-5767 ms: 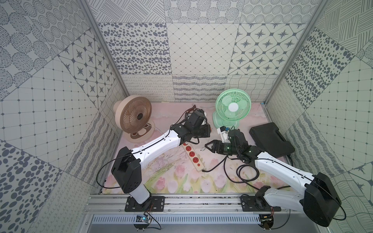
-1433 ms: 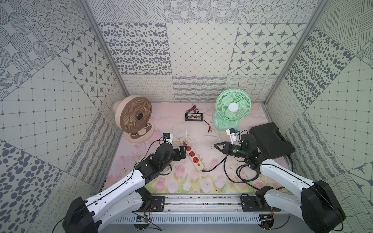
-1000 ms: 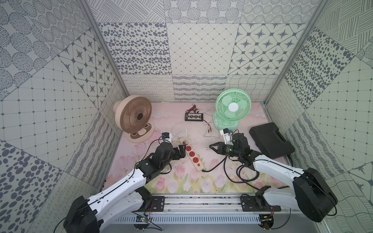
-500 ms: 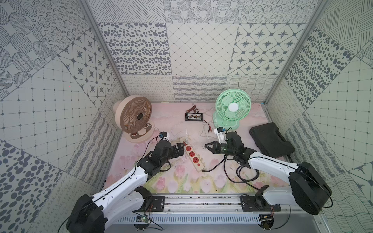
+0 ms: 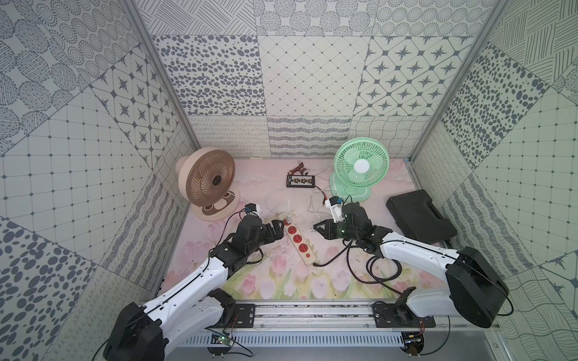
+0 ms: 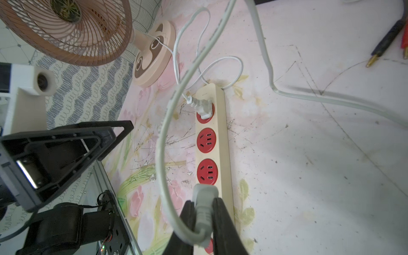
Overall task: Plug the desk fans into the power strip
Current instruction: Insert the plug into the socket.
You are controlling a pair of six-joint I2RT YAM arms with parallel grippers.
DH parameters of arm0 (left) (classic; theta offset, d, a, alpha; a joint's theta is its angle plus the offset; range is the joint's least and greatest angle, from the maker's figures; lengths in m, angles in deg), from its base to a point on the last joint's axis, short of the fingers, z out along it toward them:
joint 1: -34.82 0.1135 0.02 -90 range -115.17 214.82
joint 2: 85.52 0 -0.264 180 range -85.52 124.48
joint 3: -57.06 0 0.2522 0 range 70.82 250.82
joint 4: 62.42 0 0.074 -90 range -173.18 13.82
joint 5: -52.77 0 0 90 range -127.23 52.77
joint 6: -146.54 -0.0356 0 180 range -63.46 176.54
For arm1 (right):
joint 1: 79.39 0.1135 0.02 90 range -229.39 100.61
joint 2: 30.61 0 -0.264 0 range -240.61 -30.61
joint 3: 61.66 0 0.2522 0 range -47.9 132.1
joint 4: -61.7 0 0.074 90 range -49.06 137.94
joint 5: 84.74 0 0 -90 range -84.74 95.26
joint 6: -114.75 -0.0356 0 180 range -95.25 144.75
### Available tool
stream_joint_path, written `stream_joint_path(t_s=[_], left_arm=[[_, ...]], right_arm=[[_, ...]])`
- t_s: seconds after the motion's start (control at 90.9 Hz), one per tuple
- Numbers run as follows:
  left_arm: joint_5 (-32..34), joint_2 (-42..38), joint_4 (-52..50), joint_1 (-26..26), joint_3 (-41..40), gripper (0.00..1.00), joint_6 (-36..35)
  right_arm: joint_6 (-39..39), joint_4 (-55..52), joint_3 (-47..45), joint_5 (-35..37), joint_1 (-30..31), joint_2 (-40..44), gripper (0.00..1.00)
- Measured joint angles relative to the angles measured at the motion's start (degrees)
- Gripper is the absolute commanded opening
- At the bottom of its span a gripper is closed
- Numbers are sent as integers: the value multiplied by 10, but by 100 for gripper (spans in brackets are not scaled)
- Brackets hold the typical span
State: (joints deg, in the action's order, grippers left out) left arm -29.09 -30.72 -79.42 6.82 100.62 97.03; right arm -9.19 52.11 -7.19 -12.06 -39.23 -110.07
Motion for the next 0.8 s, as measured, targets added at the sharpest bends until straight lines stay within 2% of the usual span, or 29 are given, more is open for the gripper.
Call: stream_joint_path(t_s=[0.242,0.803], left_arm=[[0,-5,0,0,-1,100,0],[1,-10,0,0,-1,100,0]], right_arm=[[30,-21,14,12,25,-31,0],[89,-70,103,89,76,-126,0]])
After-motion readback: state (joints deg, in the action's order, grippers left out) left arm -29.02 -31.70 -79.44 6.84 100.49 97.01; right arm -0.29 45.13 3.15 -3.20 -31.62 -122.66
